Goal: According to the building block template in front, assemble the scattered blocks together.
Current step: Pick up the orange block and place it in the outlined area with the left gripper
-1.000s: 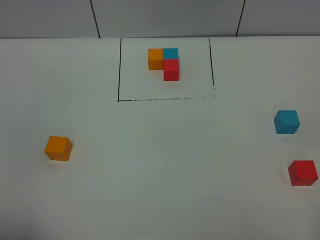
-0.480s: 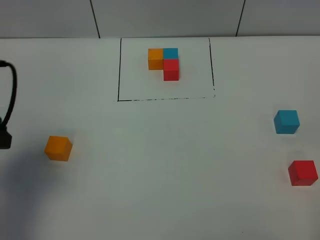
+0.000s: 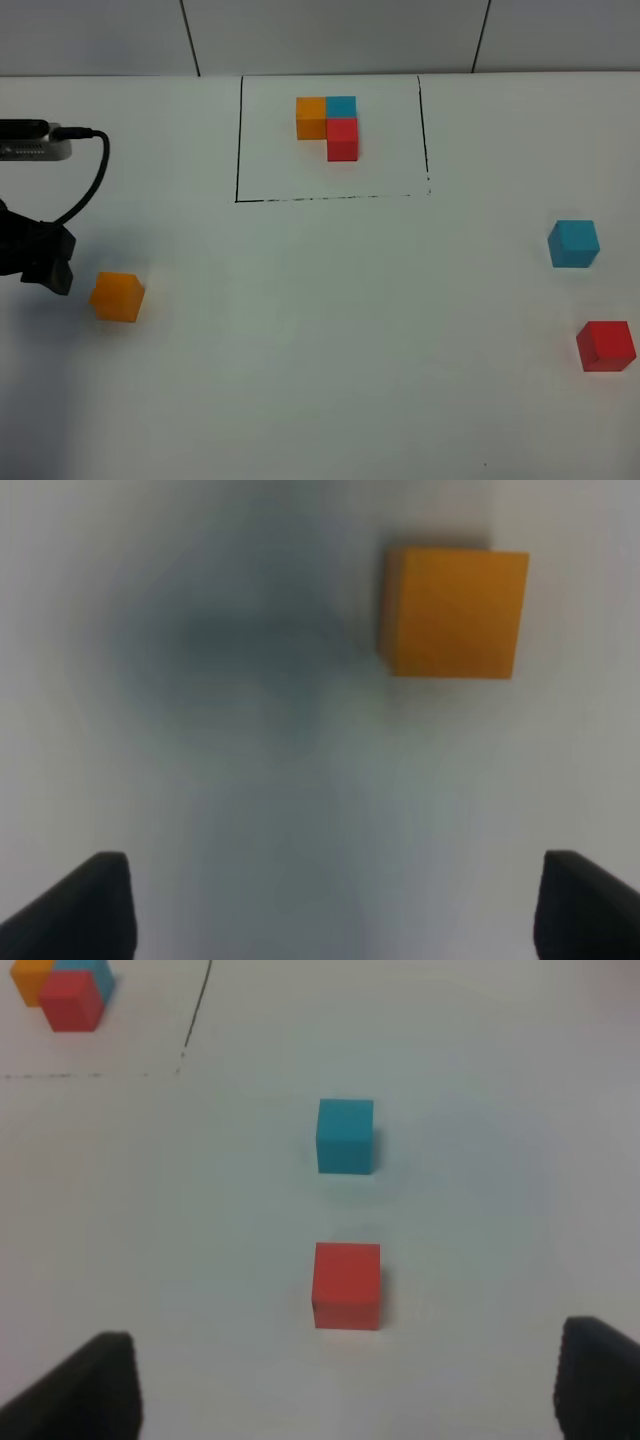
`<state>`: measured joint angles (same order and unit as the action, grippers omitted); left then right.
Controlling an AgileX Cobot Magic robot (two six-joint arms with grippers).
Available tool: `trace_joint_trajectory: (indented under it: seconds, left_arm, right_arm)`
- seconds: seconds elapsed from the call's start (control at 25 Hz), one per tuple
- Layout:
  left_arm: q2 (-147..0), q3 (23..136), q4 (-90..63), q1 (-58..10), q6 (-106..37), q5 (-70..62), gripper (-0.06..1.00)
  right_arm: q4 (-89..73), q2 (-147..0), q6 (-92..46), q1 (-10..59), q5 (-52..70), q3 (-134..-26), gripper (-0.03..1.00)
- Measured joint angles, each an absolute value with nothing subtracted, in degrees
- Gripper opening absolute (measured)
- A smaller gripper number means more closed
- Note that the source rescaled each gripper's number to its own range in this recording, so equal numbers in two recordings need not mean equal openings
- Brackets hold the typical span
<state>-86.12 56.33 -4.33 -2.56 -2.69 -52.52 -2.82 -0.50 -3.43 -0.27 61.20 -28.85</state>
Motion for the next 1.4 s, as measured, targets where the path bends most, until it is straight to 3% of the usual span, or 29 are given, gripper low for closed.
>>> trace_joint_trajectory:
  seconds: [0.48, 1.28, 1.4]
  left_arm:
    - [-93.36, 56.38, -4.68, -10.07, 0.33, -44.94, 0.83]
    - [-105.94, 56.4, -1.74, -10.62, 7.21, -33.99, 0.81]
    - [-107.87, 56.4, -1.79, -10.62, 7.27, -33.81, 0.76]
  right_arm:
    - [-2.83, -0.5, -3.43, -0.27, 61.2, -28.85, 0.69]
    - [-2.83, -0.5, -3.43, -0.27, 61.2, -28.85, 0.69]
    - [-2.83, -0.5, -3.43, -0.27, 61.2, -28.85, 0.69]
